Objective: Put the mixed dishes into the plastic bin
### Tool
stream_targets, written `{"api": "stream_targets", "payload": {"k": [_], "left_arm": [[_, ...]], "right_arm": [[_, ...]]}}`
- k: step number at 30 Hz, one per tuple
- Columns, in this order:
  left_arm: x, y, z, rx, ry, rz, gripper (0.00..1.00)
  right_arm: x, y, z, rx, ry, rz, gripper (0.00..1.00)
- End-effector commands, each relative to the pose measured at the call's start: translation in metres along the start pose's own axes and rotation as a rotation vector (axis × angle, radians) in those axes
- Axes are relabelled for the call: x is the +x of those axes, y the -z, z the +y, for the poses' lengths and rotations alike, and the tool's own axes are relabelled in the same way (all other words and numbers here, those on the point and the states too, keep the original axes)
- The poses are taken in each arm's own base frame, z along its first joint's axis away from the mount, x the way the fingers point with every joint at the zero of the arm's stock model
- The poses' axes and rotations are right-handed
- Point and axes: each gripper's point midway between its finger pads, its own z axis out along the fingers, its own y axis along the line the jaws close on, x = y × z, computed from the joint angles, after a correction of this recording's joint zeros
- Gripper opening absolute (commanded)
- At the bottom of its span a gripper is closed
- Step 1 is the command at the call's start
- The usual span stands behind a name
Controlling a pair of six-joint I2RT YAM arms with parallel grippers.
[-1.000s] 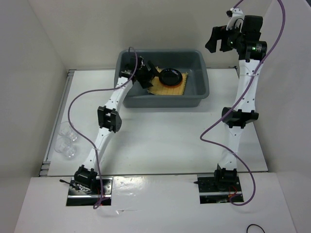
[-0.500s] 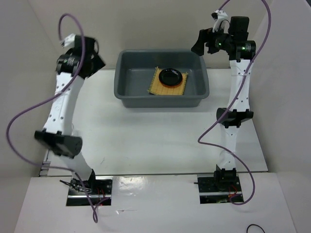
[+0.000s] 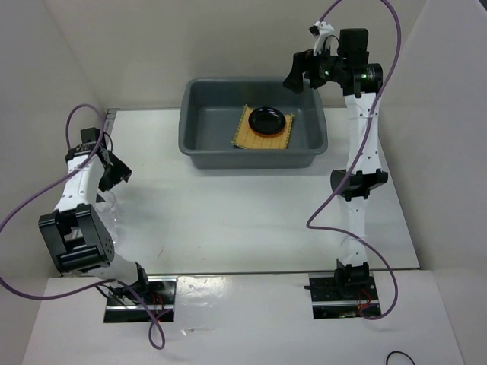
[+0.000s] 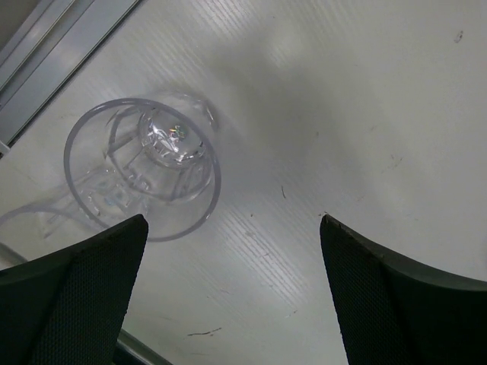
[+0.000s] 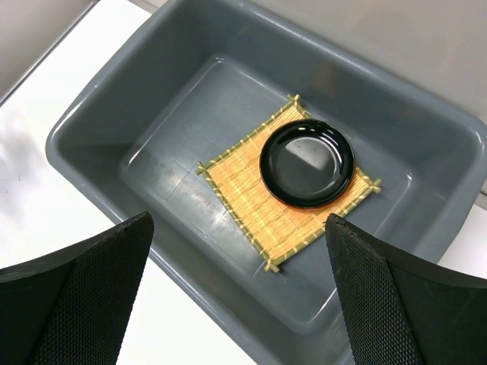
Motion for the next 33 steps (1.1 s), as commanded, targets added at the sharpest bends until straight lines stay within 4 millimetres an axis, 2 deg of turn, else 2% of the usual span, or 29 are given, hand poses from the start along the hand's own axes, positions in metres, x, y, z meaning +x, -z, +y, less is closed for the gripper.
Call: {"api": "stream_targets", "payload": {"k": [1,7,9,12,15,16,17,18,19,20,21,22,23,25,26,27,29,30,31,32,33], "left_arm": [[-0.002,-0.019,-0.009,0.05,-0.027,0.004,1.0],[0.018,-0.053,-0.001,0.013,-0.053,0.057,1.0],[0.02,-0.057,-0.001,0.009,-0.054,0.063,1.0],[0.023,-0.065,-0.001,0.0,-0.068,0.078,0.96],[0.024,-0.076,0.0,-0.001,-0.083,0.094,0.88],[0.026,-0.076,-0.002,0.01,-0.083,0.1,0.71],[0.026,-0.076,-0.002,0.011,-0.095,0.1,0.48],[0.015,-0.071,-0.009,0.035,-0.088,0.08,0.21],[0.011,-0.067,-0.01,0.036,-0.088,0.078,0.04],[0.002,-0.063,-0.016,0.057,-0.082,0.06,0.0],[-0.006,-0.053,-0.024,0.093,-0.076,0.049,0.0],[-0.035,-0.034,-0.04,0.153,-0.06,-0.015,0.0],[-0.05,-0.022,-0.052,0.203,-0.053,-0.045,0.0],[-0.087,0.031,-0.085,0.389,-0.011,-0.141,0.0],[-0.116,0.069,-0.103,0.505,0.003,-0.241,0.0],[-0.141,0.125,-0.127,0.718,-0.006,-0.379,0.0],[-0.154,0.181,-0.154,0.955,-0.017,-0.445,0.0],[-0.166,0.209,-0.178,1.103,-0.069,-0.497,0.0],[-0.154,0.228,-0.197,1.224,-0.134,-0.46,0.0],[-0.149,0.237,-0.213,1.277,-0.174,-0.453,0.0],[-0.123,0.218,-0.246,1.291,-0.229,-0.348,0.0]], "right_arm": [[-0.002,0.006,0.007,0.0,0.02,0.003,0.98],[0.003,0.003,0.002,0.016,0.01,0.023,0.98],[0.003,0.005,0.003,0.016,0.009,0.024,0.98],[0.005,0.003,0.003,0.015,0.005,0.032,0.98],[0.005,0.003,0.003,0.015,0.005,0.032,0.98],[0.008,0.001,0.002,0.014,0.0,0.04,0.98],[0.008,0.001,0.002,0.014,0.0,0.04,0.98],[0.008,0.0,0.005,0.016,0.004,0.042,0.98],[0.008,0.0,0.005,0.016,0.004,0.042,0.98],[0.008,0.0,0.005,0.016,0.004,0.042,0.98],[0.008,0.0,0.003,0.025,0.004,0.043,0.98],[0.008,0.0,0.003,0.025,0.004,0.044,0.98],[0.008,0.0,0.003,0.025,0.004,0.044,0.98],[0.011,-0.006,0.006,0.016,0.003,0.052,0.98],[0.011,-0.006,0.006,0.016,0.003,0.053,0.98],[0.01,-0.004,0.007,0.016,0.003,0.053,0.98],[0.009,-0.003,0.014,0.006,0.008,0.052,0.98],[0.009,-0.003,0.012,0.015,0.017,0.054,0.98],[0.007,0.0,0.012,0.026,0.019,0.053,0.98],[0.007,0.0,0.012,0.026,0.019,0.053,0.98],[0.007,0.0,0.012,0.026,0.019,0.053,0.98]]}}
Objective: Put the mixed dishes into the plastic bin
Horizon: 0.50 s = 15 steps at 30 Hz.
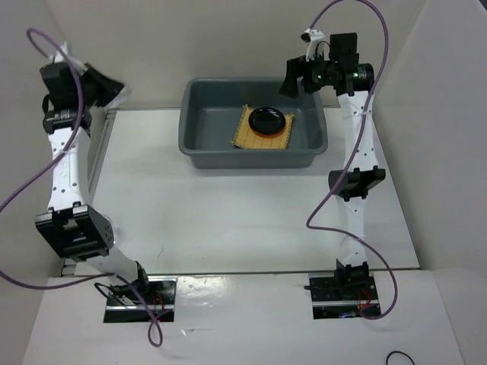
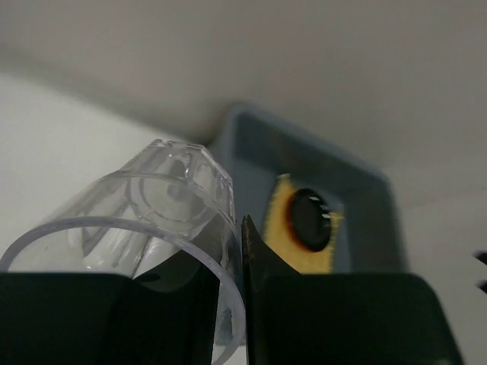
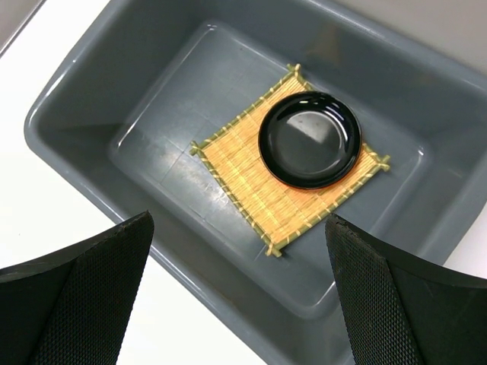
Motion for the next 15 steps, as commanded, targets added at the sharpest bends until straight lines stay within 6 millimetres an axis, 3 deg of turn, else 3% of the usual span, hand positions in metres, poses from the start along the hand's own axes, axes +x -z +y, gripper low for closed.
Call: {"api": "stream_targets", "payload": {"k": [1,2,3,4,5,6,8,11,13,15], "left_arm": [[0.017,-0.021,-0.118,0.422,-0.104,0.114,0.0],[0.022,-0.037,-0.121,0.35,-0.137,0.131,0.0],[0.118,-0.077,-0.095,0.203,-0.222,0.443,0.0],[0.137,-0.086,-0.1,0.152,-0.317,0.499,0.0],[0.131,-0.091,-0.112,0.093,-0.411,0.446,0.0],[0.154,-0.105,-0.108,0.096,-0.383,0.478,0.0],[0.189,-0.108,-0.117,0.073,-0.434,0.533,0.0],[0.226,-0.119,-0.109,0.014,-0.493,0.586,0.0],[0.246,-0.125,-0.087,-0.057,-0.526,0.631,0.0],[0.261,-0.127,-0.08,-0.061,-0.553,0.668,0.0]], "right_arm": [[-0.019,0.023,0.015,0.011,0.041,-0.043,0.98],[-0.019,0.023,0.013,0.023,0.05,-0.041,0.98],[-0.022,0.028,0.013,0.034,0.055,-0.05,0.98],[-0.022,0.028,0.013,0.034,0.055,-0.05,0.98],[-0.025,0.032,0.013,0.046,0.068,-0.056,0.98],[-0.023,0.032,0.013,0.045,0.064,-0.048,0.98],[-0.024,0.036,0.013,0.054,0.065,-0.05,0.98],[-0.027,0.041,0.013,0.065,0.078,-0.057,0.98],[-0.027,0.041,0.011,0.074,0.087,-0.056,0.98],[-0.027,0.041,0.011,0.074,0.087,-0.056,0.98]]}}
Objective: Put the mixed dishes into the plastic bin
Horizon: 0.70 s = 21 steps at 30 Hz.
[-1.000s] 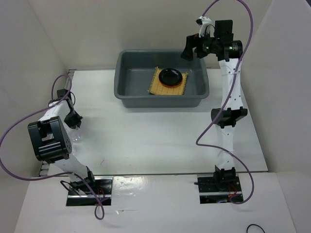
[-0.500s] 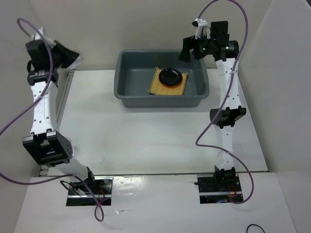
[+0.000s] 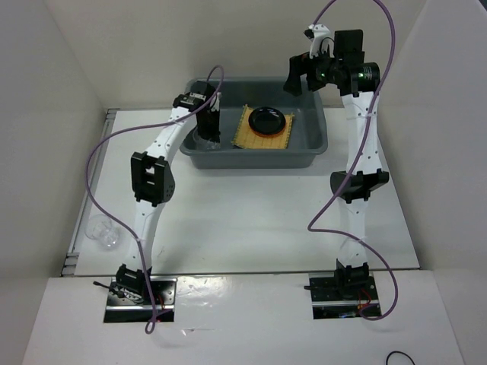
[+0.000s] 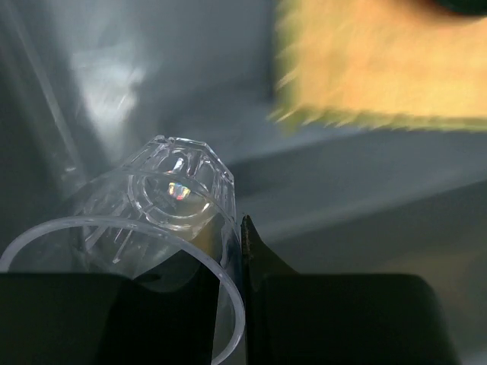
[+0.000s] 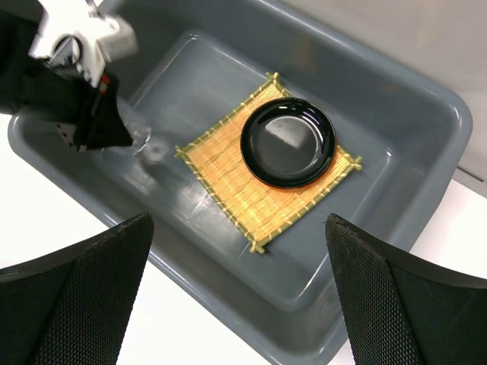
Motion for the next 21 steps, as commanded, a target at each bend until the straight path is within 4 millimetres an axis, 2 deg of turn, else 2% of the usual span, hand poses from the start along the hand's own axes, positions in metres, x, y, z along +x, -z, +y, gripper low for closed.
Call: {"api": "stream_targets", "payload": {"k": [1,5,7,9,11,12,14,17,18,19,21], "left_arm": [[-0.019,0.031,0.032,-0.103,-0.036,-0.058,0.0],[0.011,-0.002,0.036,-0.136,-0.054,0.045,0.0],[0.016,-0.007,0.031,-0.132,-0.063,0.057,0.0],[0.024,-0.017,0.022,-0.125,-0.081,0.076,0.14],[0.022,-0.016,0.016,-0.096,-0.081,0.073,0.33],[0.024,-0.016,0.009,-0.081,-0.088,0.077,0.56],[0.024,-0.016,0.009,-0.081,-0.088,0.077,0.64],[0.009,0.004,0.001,-0.067,-0.085,0.025,0.7],[-0.005,0.019,-0.003,-0.069,-0.077,-0.02,0.71],[-0.017,0.047,-0.007,-0.08,-0.08,-0.069,0.71],[-0.044,0.093,0.003,-0.18,-0.066,-0.192,0.73]], "right_arm": [[-0.016,0.023,0.01,0.014,0.04,-0.037,0.98],[-0.019,0.025,0.01,0.016,0.044,-0.045,0.98],[-0.02,0.029,0.012,0.016,0.046,-0.048,0.98],[-0.02,0.029,0.012,0.016,0.046,-0.048,0.98],[-0.021,0.031,0.013,0.016,0.045,-0.047,0.98],[-0.02,0.031,0.011,0.025,0.045,-0.045,0.98],[-0.02,0.031,0.011,0.025,0.045,-0.045,0.98],[-0.02,0.031,0.01,0.034,0.045,-0.044,0.98],[-0.022,0.033,0.01,0.036,0.048,-0.052,0.98],[-0.023,0.033,0.01,0.036,0.048,-0.052,0.98],[-0.022,0.031,0.009,0.036,0.049,-0.053,0.98]]}}
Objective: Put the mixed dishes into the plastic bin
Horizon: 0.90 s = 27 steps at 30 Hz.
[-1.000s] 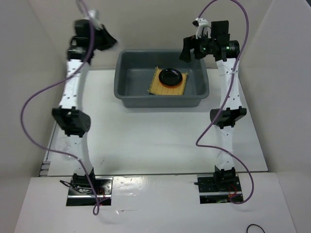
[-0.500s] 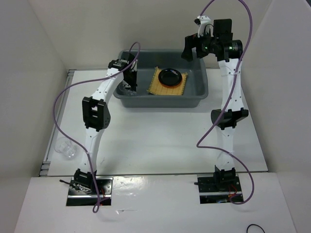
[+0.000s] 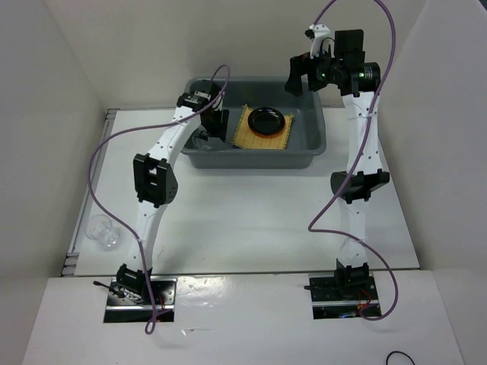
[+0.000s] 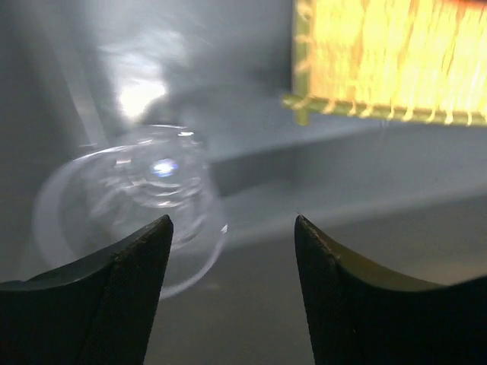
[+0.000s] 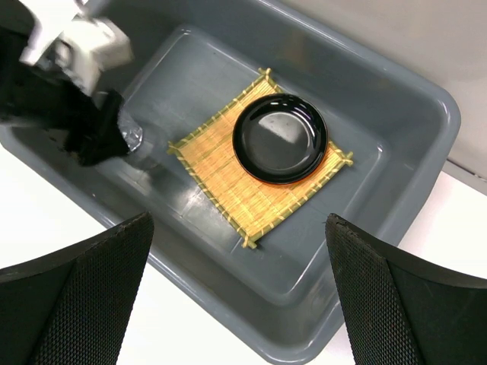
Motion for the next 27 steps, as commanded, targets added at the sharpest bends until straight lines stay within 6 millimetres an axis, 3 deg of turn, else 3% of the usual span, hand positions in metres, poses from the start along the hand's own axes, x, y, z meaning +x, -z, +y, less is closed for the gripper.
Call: {"api": "stream_targets", "payload": {"k": [1,2,3,4,6,7,8,10,11,12,14,15,16,20,22,27], "left_arm": [[-0.068,0.147,0.02,-0.125,0.047,-0.333,0.73],[-0.075,0.179,0.046,-0.274,0.078,-0.407,0.73],[-0.074,0.202,0.06,-0.352,0.109,-0.442,0.76],[-0.062,0.234,0.075,-0.427,0.132,-0.464,0.81],[-0.042,0.257,0.113,-0.593,0.217,-0.468,0.95],[-0.026,0.281,0.139,-0.635,0.293,-0.476,1.0],[-0.01,0.282,0.155,-0.662,0.349,-0.446,1.0],[0.046,0.272,0.188,-0.703,0.508,-0.349,1.0],[0.068,0.263,0.196,-0.707,0.553,-0.317,1.0],[0.113,0.239,0.198,-0.684,0.626,-0.247,1.0],[0.157,0.219,0.21,-0.647,0.721,-0.187,1.0],[0.168,0.217,0.206,-0.601,0.761,-0.204,1.0],[0.204,0.198,0.207,-0.616,0.785,-0.118,1.0],[0.243,0.19,0.218,-0.614,0.895,-0.075,1.0],[0.234,0.197,0.222,-0.611,0.897,-0.105,1.0],[0.249,0.191,0.238,-0.661,0.93,-0.05,1.0]], "right_arm": [[-0.023,0.026,0.018,-0.007,0.047,-0.061,0.98],[-0.02,0.021,0.018,-0.017,0.043,-0.053,0.98],[-0.022,0.023,0.018,-0.016,0.047,-0.061,0.98],[-0.02,0.019,0.018,-0.027,0.043,-0.055,0.98],[-0.025,0.019,0.025,-0.042,0.057,-0.076,0.98],[-0.024,0.017,0.024,-0.043,0.047,-0.075,0.98],[-0.021,0.013,0.024,-0.053,0.044,-0.068,0.98],[-0.021,0.009,0.032,-0.082,0.048,-0.071,0.98],[-0.021,0.008,0.032,-0.083,0.048,-0.071,0.98],[-0.017,0.002,0.032,-0.095,0.042,-0.06,0.98],[-0.014,-0.001,0.033,-0.112,0.039,-0.054,0.98],[-0.015,-0.001,0.035,-0.121,0.03,-0.055,0.98],[-0.012,-0.005,0.036,-0.133,0.026,-0.049,0.98],[-0.008,-0.01,0.036,-0.145,0.021,-0.041,0.98],[-0.007,-0.013,0.037,-0.156,0.02,-0.041,0.98],[-0.008,-0.014,0.036,-0.155,0.023,-0.045,0.98]]}}
